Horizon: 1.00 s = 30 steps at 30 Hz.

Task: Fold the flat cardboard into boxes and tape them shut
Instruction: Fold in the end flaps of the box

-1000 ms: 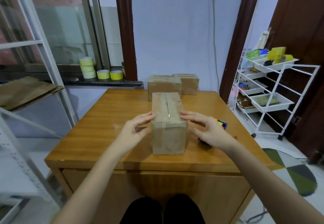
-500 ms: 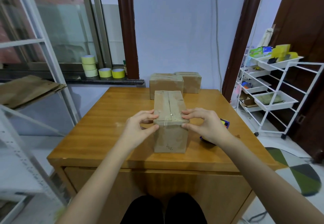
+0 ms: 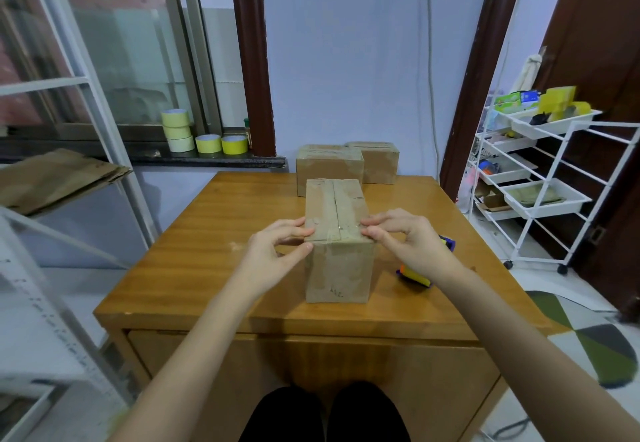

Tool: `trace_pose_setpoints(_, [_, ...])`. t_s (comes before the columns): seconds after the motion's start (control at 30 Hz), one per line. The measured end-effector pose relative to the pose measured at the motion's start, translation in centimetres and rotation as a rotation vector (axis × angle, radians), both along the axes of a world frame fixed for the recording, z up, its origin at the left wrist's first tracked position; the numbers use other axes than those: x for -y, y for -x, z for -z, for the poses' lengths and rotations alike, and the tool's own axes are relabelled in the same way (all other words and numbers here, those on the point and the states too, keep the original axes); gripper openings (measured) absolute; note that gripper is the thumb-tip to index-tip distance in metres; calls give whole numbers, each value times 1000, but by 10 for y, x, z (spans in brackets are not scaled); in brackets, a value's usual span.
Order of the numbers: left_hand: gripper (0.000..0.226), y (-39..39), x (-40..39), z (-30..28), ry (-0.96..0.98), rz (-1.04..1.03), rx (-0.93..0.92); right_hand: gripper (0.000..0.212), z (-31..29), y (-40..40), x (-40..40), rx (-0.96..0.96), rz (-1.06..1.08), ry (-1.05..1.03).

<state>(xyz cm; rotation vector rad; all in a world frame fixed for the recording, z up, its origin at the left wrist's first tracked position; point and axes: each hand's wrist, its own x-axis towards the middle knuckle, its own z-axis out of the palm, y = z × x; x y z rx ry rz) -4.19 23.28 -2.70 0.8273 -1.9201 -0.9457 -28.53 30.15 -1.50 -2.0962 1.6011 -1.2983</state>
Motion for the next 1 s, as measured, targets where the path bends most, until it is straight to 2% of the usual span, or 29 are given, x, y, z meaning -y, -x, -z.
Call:
trace_pose_setpoints(0.07, [29,-1,-1,-1,4,5,23,22,-3,0,-1,-35,-6,-13])
trace_pose_setpoints(0.13, [29,-2,-1,-2,-5,14,39,33,-2,2,-3,12,-25,-20])
trace_pose_setpoints(0.3, [15,2,-7,-11,-60,-3,19,17,6,3,-2,11,-32,15])
trace_pose_setpoints(0.4, [25,10,-10,-11,28,-92,113,18,9,5,-3,-20,-57,2])
trace_pose_setpoints(0.57, [25,14,-12,3,207,-158,174,27,11,10,-7,-173,-93,-2])
trace_pose_setpoints(0.63, [34,13,-14,5,246,-142,224,36,9,7,-8,-183,-50,3])
trace_pose_setpoints(0.73, [49,16,-19,3,207,-151,275,47,7,-11,-4,-212,108,51])
trace_pose_setpoints(0.83, [54,23,-22,-2,234,-232,304,36,15,-22,1,-220,187,131])
trace_pose_setpoints(0.9, [47,25,-19,-2,290,-260,297,30,22,-21,2,-138,162,151])
trace_pose_setpoints(1.0, [33,22,-12,0,268,-209,255,23,26,-15,4,-74,98,155])
